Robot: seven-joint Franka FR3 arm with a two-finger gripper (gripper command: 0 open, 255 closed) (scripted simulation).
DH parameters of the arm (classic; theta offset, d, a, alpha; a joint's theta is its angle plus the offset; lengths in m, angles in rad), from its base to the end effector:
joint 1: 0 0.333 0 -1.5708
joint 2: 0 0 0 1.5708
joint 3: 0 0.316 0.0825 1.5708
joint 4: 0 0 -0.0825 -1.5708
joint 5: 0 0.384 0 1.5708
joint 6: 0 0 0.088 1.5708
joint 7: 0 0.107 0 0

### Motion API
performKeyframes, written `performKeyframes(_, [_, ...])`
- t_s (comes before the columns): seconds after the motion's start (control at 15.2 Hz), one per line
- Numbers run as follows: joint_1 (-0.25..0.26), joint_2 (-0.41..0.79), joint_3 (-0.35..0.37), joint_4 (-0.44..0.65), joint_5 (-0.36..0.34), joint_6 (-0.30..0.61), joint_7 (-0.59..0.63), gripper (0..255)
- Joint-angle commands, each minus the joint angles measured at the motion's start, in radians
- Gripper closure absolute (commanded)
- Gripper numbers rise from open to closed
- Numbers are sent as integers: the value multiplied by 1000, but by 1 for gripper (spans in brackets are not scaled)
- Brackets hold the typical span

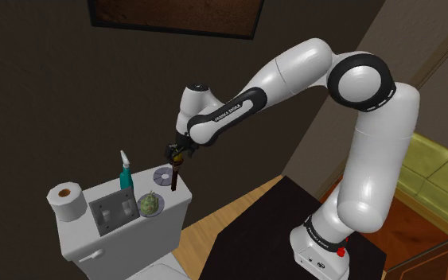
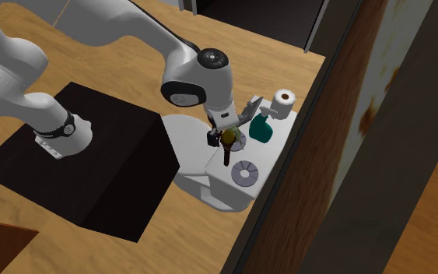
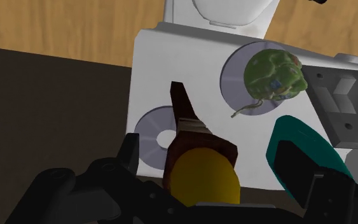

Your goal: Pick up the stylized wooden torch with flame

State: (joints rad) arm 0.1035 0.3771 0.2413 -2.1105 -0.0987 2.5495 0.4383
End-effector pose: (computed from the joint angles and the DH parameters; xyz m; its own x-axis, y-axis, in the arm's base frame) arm 0.5532 0.1979 0.2467 0.9977 -0.0348 0.0575 -0.0315 -0.9979 -0.0569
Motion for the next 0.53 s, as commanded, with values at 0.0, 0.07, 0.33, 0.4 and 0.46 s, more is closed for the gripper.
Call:
performKeyframes(0.0, [5, 20, -4, 1, -8, 19, 7, 0])
performKeyframes(0.07, [7, 30, -7, 1, -12, 30, 9, 0])
performKeyframes(0.33, [8, 38, -9, 0, -15, 38, 10, 255])
performKeyframes(0.4, [8, 38, -9, 0, -14, 38, 10, 255])
performKeyframes(0.46, [8, 38, -9, 0, -14, 38, 9, 255])
